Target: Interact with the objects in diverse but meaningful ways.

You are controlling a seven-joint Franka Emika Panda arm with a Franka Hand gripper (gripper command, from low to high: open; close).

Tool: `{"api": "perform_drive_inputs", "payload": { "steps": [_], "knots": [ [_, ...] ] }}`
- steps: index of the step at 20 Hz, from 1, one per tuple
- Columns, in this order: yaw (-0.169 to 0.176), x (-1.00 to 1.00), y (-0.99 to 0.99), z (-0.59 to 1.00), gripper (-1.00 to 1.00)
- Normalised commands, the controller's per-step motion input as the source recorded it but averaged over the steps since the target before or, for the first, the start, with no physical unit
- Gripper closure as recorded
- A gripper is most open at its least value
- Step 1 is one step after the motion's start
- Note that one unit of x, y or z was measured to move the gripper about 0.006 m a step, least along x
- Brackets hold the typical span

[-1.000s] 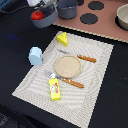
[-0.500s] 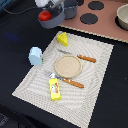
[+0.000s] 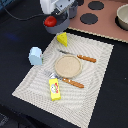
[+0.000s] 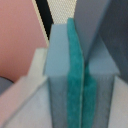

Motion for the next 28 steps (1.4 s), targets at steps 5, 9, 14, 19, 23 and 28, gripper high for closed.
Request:
{"api": "perform_drive_inputs", "payload": {
  "steps": [5, 9, 14, 19, 23, 28],
  "knots": [
    [0.0, 0.89, 0.28, 0.95, 1.0],
    [0.0, 0.82, 0.43, 0.78, 1.0],
    [0.0, 0.8, 0.48, 0.74, 1.0],
    [0.0, 0.76, 0.55, 0.73, 1.0],
    [0.0, 0.69, 0.62, 0.65, 1.0],
    [0.0, 0.63, 0.65, 0.52, 1.0]
  ]
}}
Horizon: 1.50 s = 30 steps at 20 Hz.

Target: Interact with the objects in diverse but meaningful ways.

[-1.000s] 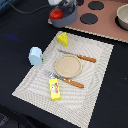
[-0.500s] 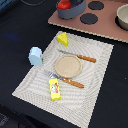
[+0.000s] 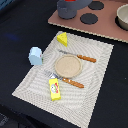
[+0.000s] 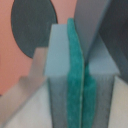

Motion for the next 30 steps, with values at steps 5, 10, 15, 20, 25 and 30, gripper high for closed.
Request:
{"api": "perform_drive_inputs", "payload": {
  "steps": [5, 10, 15, 20, 25, 30],
  "knots": [
    [0.0, 0.59, 0.65, 0.31, 1.0],
    [0.0, 0.62, 0.66, 0.25, 1.0],
    [0.0, 0.64, 0.67, 0.29, 1.0],
    [0.0, 0.62, 0.7, 0.36, 1.0],
    [0.0, 0.62, 0.7, 0.38, 1.0],
    [0.0, 0.66, 0.69, 0.46, 1.0]
  ]
}}
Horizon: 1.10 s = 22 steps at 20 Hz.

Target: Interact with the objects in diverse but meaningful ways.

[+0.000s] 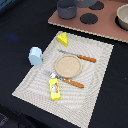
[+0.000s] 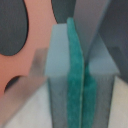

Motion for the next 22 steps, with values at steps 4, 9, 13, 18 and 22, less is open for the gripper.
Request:
{"api": "perform_drive_inputs", "payload": {
  "steps": [4, 9, 13, 18, 22],
  "knots": [
    [0.0, 0.68, 0.65, 0.53, 1.0],
    [0.0, 0.68, 0.6, 0.41, 1.0],
    [-0.014, 0.69, 0.47, 0.07, 1.0],
    [-0.013, 0.72, 0.45, 0.01, 1.0],
    [-0.005, 0.74, 0.49, 0.08, 1.0]
  ]
}}
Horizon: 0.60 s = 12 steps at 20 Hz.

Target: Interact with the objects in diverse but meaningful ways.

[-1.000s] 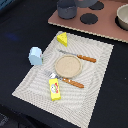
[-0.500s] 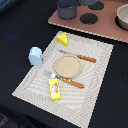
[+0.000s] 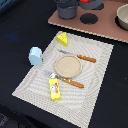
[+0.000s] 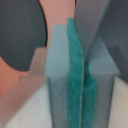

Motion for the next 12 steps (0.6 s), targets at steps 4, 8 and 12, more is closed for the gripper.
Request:
{"api": "perform_drive_inputs", "payload": {
  "steps": [4, 8, 12],
  "knots": [
    [-0.003, 0.73, 0.51, 0.13, 1.0],
    [-0.01, 0.68, 0.51, 0.11, 1.0],
    [0.0, 0.1, 0.52, 0.02, 1.0]
  ]
}}
